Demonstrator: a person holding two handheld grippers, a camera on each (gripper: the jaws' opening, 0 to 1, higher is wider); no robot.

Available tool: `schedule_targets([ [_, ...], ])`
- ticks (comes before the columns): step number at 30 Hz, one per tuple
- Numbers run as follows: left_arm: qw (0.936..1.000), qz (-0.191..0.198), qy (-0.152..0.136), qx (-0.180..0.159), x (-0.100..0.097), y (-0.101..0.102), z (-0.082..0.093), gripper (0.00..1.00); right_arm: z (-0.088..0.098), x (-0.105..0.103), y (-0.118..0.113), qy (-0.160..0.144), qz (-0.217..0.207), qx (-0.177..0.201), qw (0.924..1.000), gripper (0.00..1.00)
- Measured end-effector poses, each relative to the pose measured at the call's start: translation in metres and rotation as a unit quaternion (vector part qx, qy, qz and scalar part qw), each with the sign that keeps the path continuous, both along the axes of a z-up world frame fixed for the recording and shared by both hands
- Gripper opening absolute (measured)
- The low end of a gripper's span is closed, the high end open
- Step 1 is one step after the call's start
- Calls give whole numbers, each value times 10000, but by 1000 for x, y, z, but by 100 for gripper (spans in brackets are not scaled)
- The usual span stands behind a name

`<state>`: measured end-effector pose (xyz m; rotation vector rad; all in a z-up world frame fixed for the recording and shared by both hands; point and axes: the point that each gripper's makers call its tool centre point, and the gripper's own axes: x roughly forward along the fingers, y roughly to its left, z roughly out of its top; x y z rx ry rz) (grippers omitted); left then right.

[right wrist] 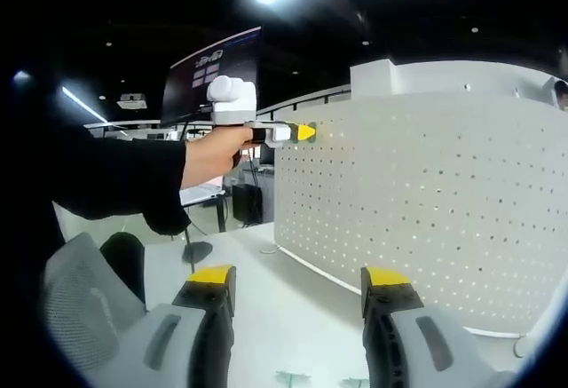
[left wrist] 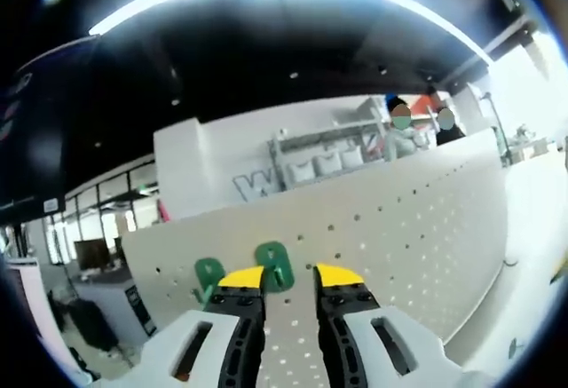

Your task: Insert the hook assembly into the mounting plate slot until the hook locks in place.

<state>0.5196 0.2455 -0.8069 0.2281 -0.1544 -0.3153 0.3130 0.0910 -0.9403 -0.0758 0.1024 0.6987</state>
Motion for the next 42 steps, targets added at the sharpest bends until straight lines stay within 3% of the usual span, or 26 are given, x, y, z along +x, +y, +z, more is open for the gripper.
schedule_targets([
  [26,9979,-580,24,-301,-47,-8,5,49,0,-4,6,-23,98,-38,9999,55],
  [42,9942,-940,242,-469,-81,-15,-12,57,-1,-4,6,-18,104,-80,9999,55],
])
